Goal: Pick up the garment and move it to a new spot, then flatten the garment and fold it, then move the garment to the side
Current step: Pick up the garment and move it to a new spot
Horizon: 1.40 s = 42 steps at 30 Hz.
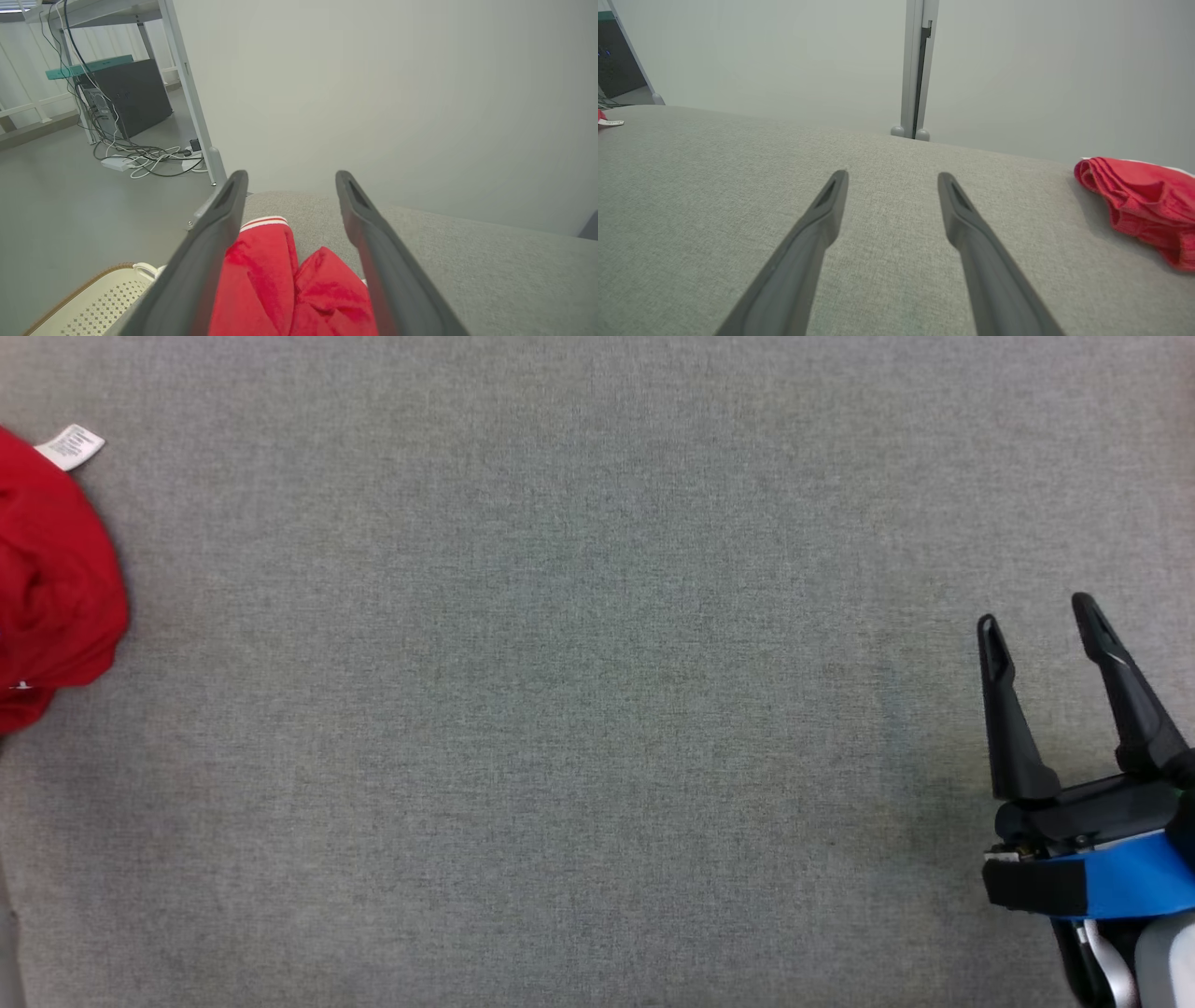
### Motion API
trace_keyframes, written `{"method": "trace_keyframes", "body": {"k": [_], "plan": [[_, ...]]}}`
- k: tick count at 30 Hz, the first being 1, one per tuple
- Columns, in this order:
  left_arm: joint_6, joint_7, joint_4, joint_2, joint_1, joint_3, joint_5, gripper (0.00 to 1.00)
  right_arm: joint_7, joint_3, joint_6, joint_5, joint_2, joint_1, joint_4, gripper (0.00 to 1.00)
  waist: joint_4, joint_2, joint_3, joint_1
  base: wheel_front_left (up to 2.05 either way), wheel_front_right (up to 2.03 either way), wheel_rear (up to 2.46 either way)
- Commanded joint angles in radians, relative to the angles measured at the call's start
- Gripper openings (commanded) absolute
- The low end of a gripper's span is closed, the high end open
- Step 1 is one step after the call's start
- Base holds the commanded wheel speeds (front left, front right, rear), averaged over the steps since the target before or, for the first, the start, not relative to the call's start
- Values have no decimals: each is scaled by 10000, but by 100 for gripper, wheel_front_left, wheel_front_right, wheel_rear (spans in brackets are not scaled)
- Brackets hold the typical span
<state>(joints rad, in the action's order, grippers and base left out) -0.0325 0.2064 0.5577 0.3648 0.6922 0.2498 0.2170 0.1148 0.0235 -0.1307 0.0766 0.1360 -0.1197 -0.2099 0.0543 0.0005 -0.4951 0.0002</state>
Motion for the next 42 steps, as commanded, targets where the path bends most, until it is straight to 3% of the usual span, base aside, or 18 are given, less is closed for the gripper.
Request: {"method": "trace_keyframes", "body": {"k": [1,11,21,22,24,29,34,42], "plan": [[-72,-54,324,100,341,44,100,100,-60,95,-2,-61,105,7,-180,100,123,-5,-262,-2,0,0,0],[-391,-1568,3193,312,1457,-303,394,100,-363,96,-3,-18,176,-177,-608,100,230,-5,-727,-2,0,0,0],[-734,-4140,5335,252,1855,-594,855,100,-414,-68,-3,105,132,-203,-483,100,163,-5,-483,-2,0,0,0],[-757,-4314,5455,266,1863,-625,878,73,-408,-93,-2,117,119,-207,-456,100,146,-5,-453,-2,0,0,0],[-811,-4575,5648,291,1900,-659,950,0,-385,-140,-2,125,87,-210,-406,100,97,-5,-379,-2,0,0,0],[-871,-4377,5663,422,1952,-676,1062,0,-306,-201,-2,232,49,-241,-197,100,-43,-5,-137,-2,0,0,0],[-946,-3402,5126,661,2182,-923,1049,0,-89,-335,-3,336,-150,-166,210,100,-227,-5,455,-2,0,0,0],[-990,-1844,3733,535,2666,-1893,1126,0,313,-586,-3,549,-409,-56,931,100,-565,-5,1399,-2,0,0,0]]}}
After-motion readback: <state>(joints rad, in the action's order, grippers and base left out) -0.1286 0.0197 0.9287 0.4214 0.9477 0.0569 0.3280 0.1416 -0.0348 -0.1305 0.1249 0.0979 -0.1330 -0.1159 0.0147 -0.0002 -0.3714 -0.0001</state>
